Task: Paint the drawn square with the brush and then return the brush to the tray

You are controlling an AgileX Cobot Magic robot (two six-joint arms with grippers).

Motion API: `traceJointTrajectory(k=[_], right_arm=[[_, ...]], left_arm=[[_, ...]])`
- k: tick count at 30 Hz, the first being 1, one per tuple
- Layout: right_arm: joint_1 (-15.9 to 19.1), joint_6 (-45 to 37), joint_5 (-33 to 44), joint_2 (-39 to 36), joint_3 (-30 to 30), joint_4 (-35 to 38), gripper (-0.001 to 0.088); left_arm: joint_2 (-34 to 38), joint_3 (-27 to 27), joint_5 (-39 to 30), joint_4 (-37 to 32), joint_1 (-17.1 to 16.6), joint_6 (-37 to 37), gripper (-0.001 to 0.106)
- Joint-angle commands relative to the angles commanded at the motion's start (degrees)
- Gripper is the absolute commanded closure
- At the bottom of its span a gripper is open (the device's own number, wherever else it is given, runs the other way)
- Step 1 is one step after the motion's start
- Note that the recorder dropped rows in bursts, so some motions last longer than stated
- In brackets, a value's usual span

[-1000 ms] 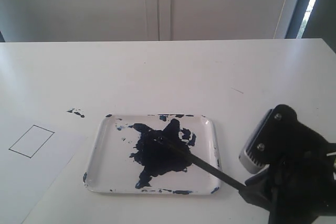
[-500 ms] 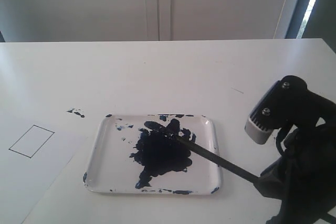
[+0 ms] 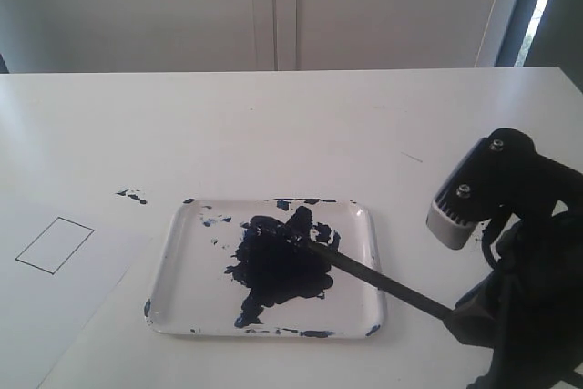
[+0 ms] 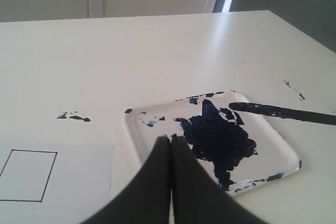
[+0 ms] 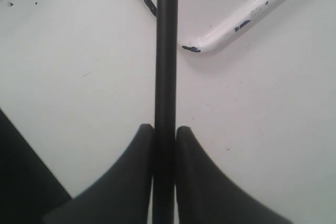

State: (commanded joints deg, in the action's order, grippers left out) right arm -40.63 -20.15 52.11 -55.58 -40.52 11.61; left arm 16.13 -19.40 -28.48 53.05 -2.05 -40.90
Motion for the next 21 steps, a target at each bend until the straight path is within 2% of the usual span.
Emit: traceJointTrajectory(k=[2,5,11,13,15,16,19,21], right_arm=[[0.0,0.0,-0.11,0.0,0.0,0.0,0.0868],[0.0,0.0,-0.11,0.0,0.0,0.1,0.0868],[0.0,0.0,-0.59,0.0,0.0,0.32,0.0868],[0.0,0.0,-0.59,0.0,0.0,0.32,0.0868],[0.0,0.0,-0.59,0.0,0.0,0.32,0.0868],[0.0,0.0,-0.72,0.0,0.0,0.32,0.0868],[0.0,0.0,-1.24,0.0,0.0,0.55,0.0868],[0.0,0.0,-1.64,0.0,0.0,0.55,0.0868]], left_arm=[[0.0,-0.1,3.33,-1.3,0.0,-0.13,0.105],[0.81,-0.13,8.95,-8.41,0.0,-0.02,0.105],[13.56,-5.32,-0.39,-16.26,0.0,-0.02,0.105],[17.38,-8.5,-0.91,-18.6,0.0,-0.02,0.105],[21.08,-11.08,-0.57,-23.68,0.0,1.75,0.105],[23.8,-12.11,-0.43,-28.34,0.0,3.81,0.105],[28.42,-12.68,1.13,-34.56,0.0,6.91,0.105],[32.11,-12.68,2.37,-36.16,0.0,7.05,0.105]])
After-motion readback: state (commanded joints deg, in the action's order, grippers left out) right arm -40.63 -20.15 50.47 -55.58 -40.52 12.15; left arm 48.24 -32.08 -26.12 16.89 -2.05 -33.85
